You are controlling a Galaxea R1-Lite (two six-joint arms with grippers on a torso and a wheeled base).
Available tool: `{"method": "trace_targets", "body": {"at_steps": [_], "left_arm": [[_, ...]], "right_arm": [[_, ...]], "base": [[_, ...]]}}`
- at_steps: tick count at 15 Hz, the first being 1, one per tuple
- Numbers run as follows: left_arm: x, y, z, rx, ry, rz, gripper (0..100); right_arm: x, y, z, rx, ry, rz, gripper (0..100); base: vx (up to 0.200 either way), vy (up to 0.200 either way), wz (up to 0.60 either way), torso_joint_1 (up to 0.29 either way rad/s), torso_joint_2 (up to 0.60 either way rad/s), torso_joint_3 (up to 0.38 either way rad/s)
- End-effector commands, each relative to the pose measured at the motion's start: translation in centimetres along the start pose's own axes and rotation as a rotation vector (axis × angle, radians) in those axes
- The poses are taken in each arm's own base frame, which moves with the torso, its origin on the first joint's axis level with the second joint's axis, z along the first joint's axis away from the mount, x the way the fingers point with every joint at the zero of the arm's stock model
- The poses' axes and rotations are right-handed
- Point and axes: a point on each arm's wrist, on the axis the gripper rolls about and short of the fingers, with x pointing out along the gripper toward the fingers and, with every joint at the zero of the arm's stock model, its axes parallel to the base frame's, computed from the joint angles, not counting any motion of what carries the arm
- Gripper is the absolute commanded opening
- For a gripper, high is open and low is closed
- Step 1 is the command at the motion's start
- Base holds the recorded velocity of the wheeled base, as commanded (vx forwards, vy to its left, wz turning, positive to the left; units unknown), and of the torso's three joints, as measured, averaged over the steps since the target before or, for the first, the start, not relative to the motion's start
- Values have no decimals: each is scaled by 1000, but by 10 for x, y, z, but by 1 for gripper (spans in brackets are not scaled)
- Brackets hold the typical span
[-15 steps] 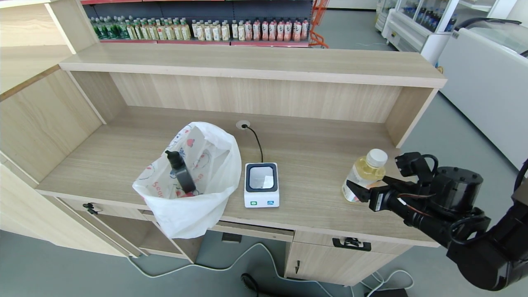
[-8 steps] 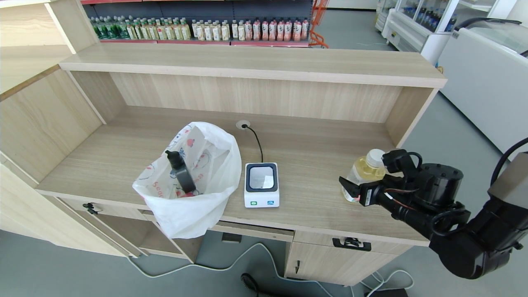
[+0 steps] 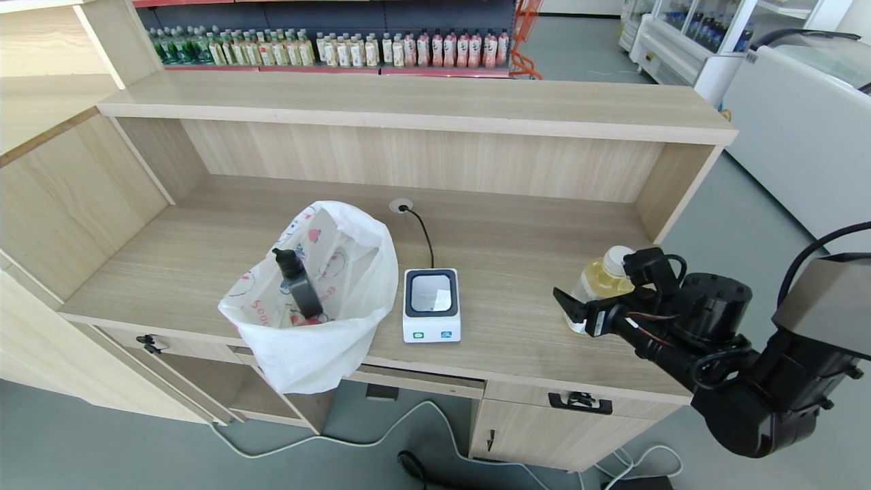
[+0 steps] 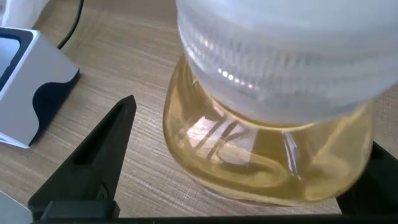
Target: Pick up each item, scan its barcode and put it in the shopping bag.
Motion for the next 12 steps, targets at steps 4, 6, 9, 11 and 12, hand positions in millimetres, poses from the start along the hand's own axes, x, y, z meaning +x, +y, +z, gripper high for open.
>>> {"method": "trace_targets", "body": {"at_steps": [4, 6, 9, 11, 12], "left_arm": [[0, 0, 0, 0, 0, 0, 100], [0, 0, 0, 0, 0, 0, 100], [0, 0, 0, 0, 0, 0, 100], [0, 0, 0, 0, -2, 0, 100], [0, 0, 0, 0, 0, 0, 100]], "right_arm": [[5, 1, -8, -10, 11, 37, 100], [7, 0, -11, -36, 1, 46, 0], [8, 0, -11, -43, -7, 50, 0], [8, 0, -10, -45, -12, 48, 0], [7, 0, -10, -50, -9, 47, 0]], "base": [[0, 0, 0, 0, 0, 0], [0, 0, 0, 0, 0, 0], [0, 0, 0, 0, 0, 0], [0, 0, 0, 0, 0, 0], [0, 0, 0, 0, 0, 0]]}}
